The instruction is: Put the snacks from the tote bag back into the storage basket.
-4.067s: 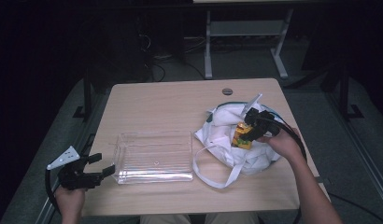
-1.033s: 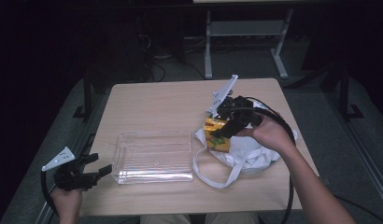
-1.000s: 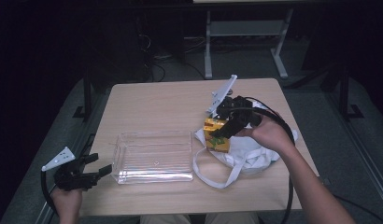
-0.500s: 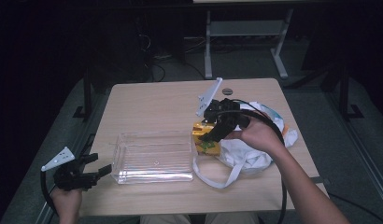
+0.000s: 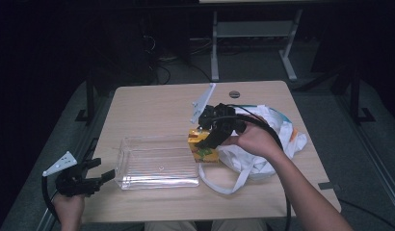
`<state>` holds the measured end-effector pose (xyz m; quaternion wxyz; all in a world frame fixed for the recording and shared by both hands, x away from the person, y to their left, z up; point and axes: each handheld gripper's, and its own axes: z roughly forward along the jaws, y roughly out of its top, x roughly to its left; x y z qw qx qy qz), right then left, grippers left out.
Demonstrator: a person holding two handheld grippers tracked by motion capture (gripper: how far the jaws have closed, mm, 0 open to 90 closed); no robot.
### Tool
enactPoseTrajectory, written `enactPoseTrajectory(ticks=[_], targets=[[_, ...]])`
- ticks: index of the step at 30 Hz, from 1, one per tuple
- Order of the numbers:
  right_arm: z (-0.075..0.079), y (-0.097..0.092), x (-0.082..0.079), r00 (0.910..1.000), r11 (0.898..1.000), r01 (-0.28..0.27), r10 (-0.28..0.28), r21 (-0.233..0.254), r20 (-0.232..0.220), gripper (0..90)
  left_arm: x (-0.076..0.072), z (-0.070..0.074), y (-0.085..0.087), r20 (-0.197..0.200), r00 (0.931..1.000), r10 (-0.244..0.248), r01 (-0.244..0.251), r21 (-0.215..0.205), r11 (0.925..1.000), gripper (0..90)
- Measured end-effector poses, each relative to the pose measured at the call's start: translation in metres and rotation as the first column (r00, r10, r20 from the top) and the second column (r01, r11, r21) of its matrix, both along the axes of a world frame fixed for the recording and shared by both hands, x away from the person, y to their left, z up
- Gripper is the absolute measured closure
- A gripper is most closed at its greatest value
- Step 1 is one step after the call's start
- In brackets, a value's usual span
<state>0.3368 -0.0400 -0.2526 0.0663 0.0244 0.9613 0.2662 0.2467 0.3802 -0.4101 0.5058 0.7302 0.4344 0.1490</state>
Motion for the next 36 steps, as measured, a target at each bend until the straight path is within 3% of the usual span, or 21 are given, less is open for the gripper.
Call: enactPoseTrajectory(ticks=[36], targets=[[-0.014, 0.044, -0.004, 0.9960, 0.996, -0.087, 0.087, 0.001, -0.022, 51.7, 0.000, 0.000, 0.001, 0.005, 1.0000, 0.003, -0.003, -0.007, 1.0000, 12.9]])
